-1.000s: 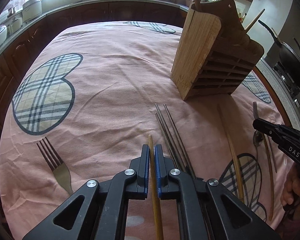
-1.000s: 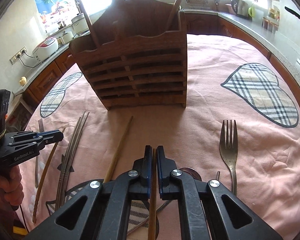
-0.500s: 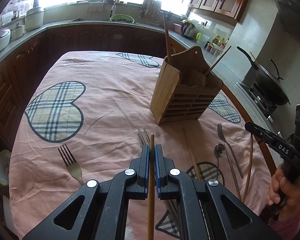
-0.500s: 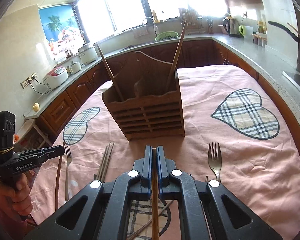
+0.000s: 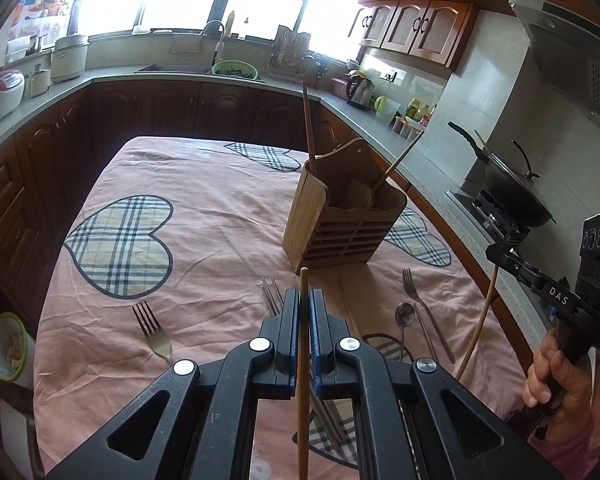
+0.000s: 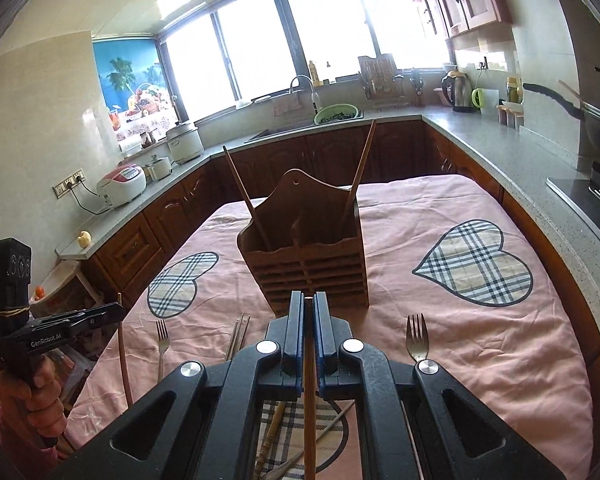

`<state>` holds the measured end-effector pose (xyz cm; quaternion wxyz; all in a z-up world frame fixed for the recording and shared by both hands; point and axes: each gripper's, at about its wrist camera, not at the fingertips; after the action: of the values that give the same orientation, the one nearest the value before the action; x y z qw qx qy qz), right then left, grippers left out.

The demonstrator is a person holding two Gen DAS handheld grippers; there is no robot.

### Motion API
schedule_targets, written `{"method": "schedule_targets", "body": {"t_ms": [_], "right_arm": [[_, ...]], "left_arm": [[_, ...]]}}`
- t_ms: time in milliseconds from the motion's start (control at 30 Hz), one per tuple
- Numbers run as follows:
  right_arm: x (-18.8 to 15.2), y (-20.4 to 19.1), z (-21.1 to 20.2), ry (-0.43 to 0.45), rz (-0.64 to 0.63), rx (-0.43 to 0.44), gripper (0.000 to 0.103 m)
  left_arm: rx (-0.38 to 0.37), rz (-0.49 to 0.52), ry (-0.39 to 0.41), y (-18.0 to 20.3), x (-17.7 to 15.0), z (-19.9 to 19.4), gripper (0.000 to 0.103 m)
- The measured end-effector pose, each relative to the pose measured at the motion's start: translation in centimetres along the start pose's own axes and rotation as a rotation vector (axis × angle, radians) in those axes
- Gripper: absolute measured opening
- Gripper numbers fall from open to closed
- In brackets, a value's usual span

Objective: Organize utensils
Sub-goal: 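Lift both held chopsticks and carry them above the wooden holder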

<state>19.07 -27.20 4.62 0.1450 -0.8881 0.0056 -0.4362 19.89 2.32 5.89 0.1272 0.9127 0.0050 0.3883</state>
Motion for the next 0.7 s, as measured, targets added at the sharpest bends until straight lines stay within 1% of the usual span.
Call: {"method": "schedule_targets", "body": {"t_ms": [300, 700], "right_arm": [[0.5, -0.6, -1.9, 0.061, -0.005, -0.005, 0.004], [1.5, -0.6, -3.1, 0.118, 0.0, -0.007, 0.004]], "left_arm": [[-0.016, -0.002, 0.065, -0.2, 0.0, -2.7, 0.003], [-0.052, -0.018, 0.135, -0.6, 0.5, -4.5, 0.003]]}}
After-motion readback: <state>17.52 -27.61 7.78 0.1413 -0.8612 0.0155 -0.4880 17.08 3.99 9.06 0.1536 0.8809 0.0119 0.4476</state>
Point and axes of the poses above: each gripper's, at about its wrist camera, not at the fingertips, and z roughly the way its jaws point, y to its right, x to its top, and after that the axes turned 7 degrees about x, right-handed
